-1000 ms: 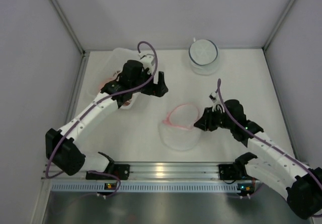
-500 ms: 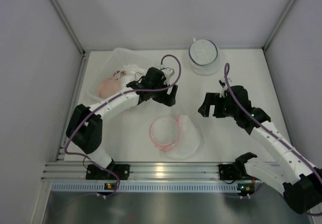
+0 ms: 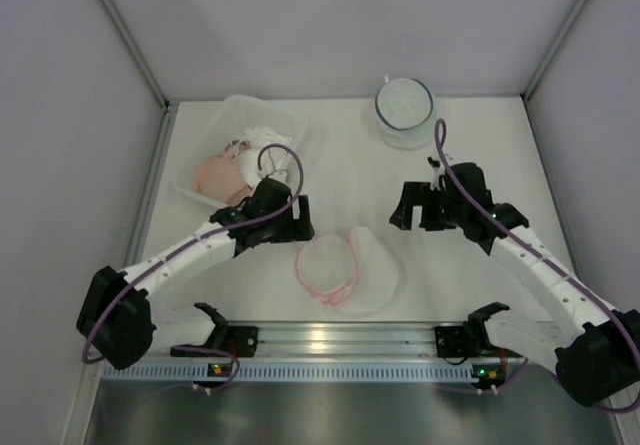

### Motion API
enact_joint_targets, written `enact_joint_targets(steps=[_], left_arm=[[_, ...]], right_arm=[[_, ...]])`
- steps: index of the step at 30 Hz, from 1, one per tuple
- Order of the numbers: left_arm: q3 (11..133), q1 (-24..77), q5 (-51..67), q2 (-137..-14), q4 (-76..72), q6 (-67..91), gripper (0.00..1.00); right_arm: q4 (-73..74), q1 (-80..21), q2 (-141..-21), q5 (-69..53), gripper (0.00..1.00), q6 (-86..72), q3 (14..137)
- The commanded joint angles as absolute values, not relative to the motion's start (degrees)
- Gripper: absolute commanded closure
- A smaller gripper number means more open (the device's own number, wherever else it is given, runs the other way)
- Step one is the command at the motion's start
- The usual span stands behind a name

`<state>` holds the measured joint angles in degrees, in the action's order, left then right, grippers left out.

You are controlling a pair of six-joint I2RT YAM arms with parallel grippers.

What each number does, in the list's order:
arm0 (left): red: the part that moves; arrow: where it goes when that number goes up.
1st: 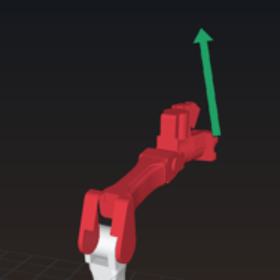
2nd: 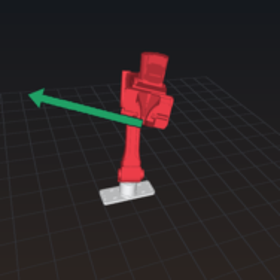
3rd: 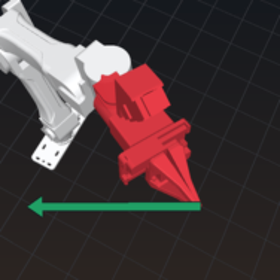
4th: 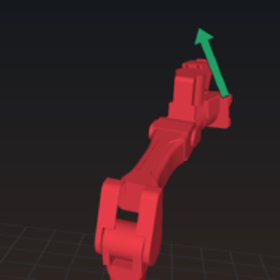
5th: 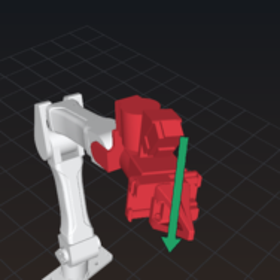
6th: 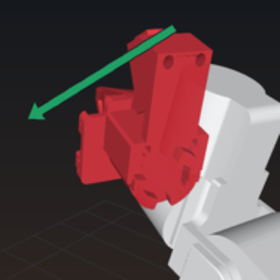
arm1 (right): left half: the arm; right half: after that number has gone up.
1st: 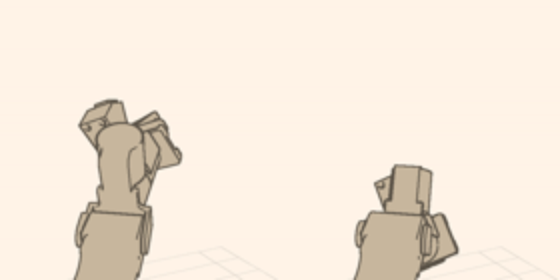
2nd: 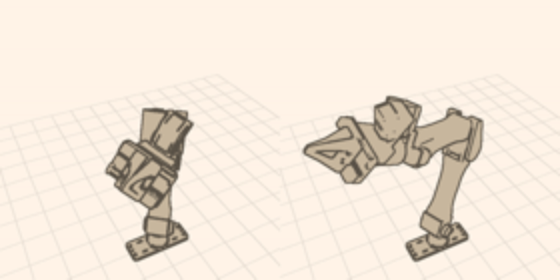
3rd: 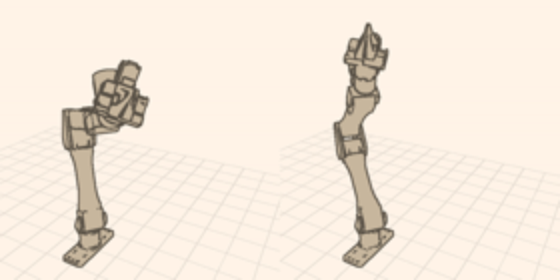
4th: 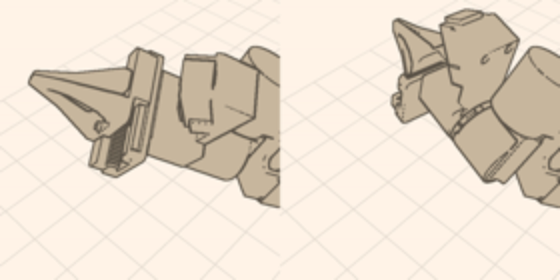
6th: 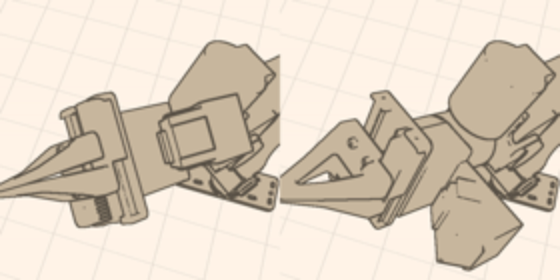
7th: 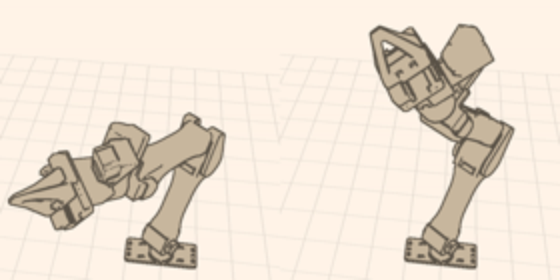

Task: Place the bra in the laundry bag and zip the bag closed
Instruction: Move the laundry bag to the center of the board, then open the laundry bag at the center of the board.

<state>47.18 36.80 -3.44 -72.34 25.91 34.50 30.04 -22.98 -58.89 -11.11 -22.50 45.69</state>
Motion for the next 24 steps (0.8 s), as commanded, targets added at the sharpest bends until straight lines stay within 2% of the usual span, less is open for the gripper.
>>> enact_joint_targets(steps=[1,11,15,19,24], left_arm=[[40.71,36.74,-6.77,-66.19,22.96,45.51,0.10],[28.66,36.83,-3.34,-63.02,11.09,48.78,0.13],[23.22,36.83,-0.27,-62.75,2.83,50.18,0.21],[22.15,36.91,1.58,-63.72,0.97,49.66,0.32],[21.36,37.00,1.67,-64.60,-1.93,48.43,0.38]], right_arm=[[27.16,-23.20,-59.32,-14.67,0.01,-22.76,49.30],[25.23,-29.26,-61.00,-14.50,0.01,-25.22,47.82],[22.24,-31.72,-61.17,-14.15,0.02,-28.56,46.58],[21.88,-35.67,-61.79,-11.52,0.03,-29.44,47.63],[22.68,-38.58,-62.93,-8.97,0.03,-30.06,47.99]])
